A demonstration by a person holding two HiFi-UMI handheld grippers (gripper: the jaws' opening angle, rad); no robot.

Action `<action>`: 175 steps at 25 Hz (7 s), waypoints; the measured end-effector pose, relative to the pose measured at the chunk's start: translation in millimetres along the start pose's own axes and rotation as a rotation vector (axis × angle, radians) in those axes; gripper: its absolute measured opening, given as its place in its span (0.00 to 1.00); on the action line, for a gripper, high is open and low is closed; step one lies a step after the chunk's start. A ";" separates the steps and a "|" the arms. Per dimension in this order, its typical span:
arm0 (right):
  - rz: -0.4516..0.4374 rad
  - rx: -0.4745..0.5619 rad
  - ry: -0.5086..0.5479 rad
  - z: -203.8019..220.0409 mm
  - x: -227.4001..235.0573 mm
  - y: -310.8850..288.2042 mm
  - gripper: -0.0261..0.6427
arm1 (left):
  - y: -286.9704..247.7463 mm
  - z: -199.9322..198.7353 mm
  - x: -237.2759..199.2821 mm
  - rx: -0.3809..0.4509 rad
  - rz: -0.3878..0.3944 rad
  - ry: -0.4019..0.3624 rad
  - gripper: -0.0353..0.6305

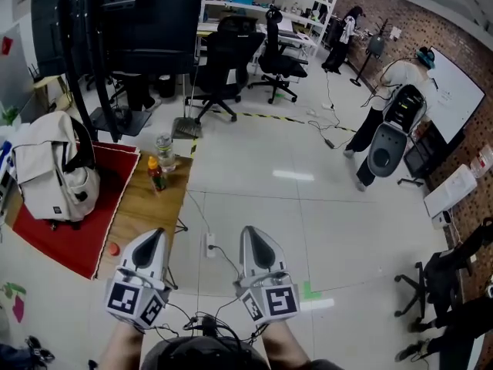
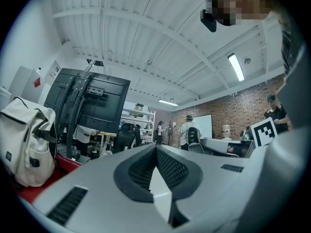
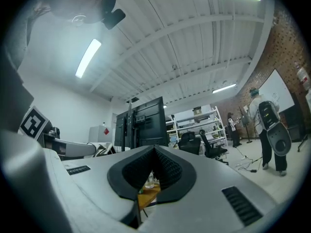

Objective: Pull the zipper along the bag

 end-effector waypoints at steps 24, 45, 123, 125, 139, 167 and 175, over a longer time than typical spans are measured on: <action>-0.098 0.032 -0.023 -14.7 -43.5 -28.4 0.07 | 16.3 -22.4 -19.4 0.044 0.007 -0.001 0.10; 0.007 0.008 0.055 18.5 -341.4 -153.0 0.06 | 150.1 -17.3 -335.9 0.019 0.059 0.021 0.10; -0.049 -0.036 0.090 124.9 -784.8 -494.1 0.07 | 267.4 21.0 -869.3 -0.104 -0.005 -0.092 0.10; -0.076 -0.064 0.078 134.5 -799.4 -498.7 0.07 | 272.7 29.7 -877.1 -0.129 0.021 -0.097 0.10; -0.250 -0.273 -0.039 205.8 -826.6 -506.7 0.07 | 261.9 80.0 -882.7 -0.272 0.189 -0.082 0.26; -0.553 -0.534 -0.009 246.2 -835.8 -541.9 0.12 | 250.5 88.2 -868.1 -0.341 0.294 -0.052 0.15; -0.513 -0.483 0.181 222.5 -827.3 -532.4 0.12 | 250.7 84.1 -858.4 -0.328 0.183 -0.024 0.14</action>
Point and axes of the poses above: the fingertips, and each gripper's own axes: y backward along the fingers, x to its right, z out of its underside, the point moved 7 cm from there along y, backward along the fingers, and after that the axes turned 7 degrees about -x, right-handed, at the moved point
